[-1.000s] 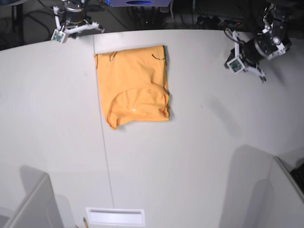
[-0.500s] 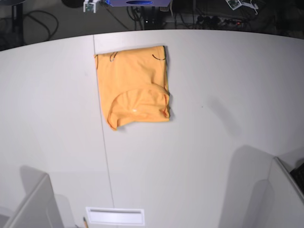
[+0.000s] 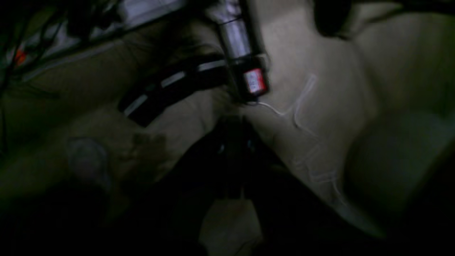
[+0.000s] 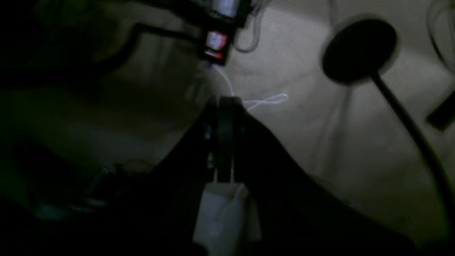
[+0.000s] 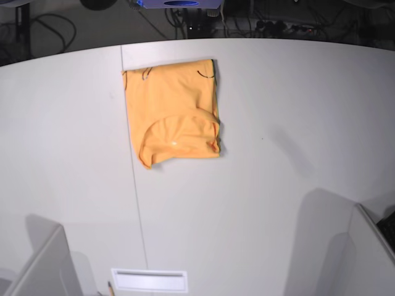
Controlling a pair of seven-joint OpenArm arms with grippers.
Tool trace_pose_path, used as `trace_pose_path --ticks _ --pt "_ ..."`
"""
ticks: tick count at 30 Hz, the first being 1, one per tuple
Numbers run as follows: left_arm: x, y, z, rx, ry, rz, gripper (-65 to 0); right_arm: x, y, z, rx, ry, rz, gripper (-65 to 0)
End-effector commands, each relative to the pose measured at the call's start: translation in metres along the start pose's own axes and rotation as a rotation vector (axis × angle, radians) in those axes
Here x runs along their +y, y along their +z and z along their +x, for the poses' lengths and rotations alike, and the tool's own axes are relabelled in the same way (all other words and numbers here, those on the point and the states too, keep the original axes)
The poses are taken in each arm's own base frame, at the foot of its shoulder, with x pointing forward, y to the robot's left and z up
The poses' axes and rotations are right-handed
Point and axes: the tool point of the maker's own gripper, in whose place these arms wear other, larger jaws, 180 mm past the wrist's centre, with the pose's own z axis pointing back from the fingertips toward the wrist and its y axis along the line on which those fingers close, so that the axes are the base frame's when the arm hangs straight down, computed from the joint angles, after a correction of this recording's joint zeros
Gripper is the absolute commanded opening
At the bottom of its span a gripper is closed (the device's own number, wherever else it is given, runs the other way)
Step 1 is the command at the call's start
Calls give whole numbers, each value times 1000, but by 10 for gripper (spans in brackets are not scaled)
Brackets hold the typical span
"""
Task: Fold the T-shirt properly
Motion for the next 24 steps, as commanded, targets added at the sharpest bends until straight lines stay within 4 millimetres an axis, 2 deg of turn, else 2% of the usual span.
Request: trace_pose_path --ticks 1,3,5,8,10,12,14,17,24 --pt "3 0 -11 -3 31 36 -650 1 -5 -20 53 31 27 -650" --pt "-4 -8 -15 -46 86 89 -650 -14 -21 -31 108 79 48 -650" --pt "-21 -18 -8 -99 117 95 -650 -38 -35 -45 161 69 40 -650" --pt "-47 -33 0 -105 141 62 -650 -70 -56 -55 164 -59 15 -650" --pt "-52 -43 11 -93 132 51 -650 -94 -63 -58 128 -113 -39 -650" --pt "-47 -48 19 -75 113 72 -650 -118 -64 -53 38 -120 -97 -650" --pt "-51 -59 37 -88 97 86 -650 -129 -63 -37 -70 -118 -127 -650" --pt "-52 -67 58 -118 81 99 -650 -140 -61 -20 -122 -113 -146 -650" --pt "-58 -68 54 -90 -21 58 -650 -137 -63 -14 -133 -128 -144 -650"
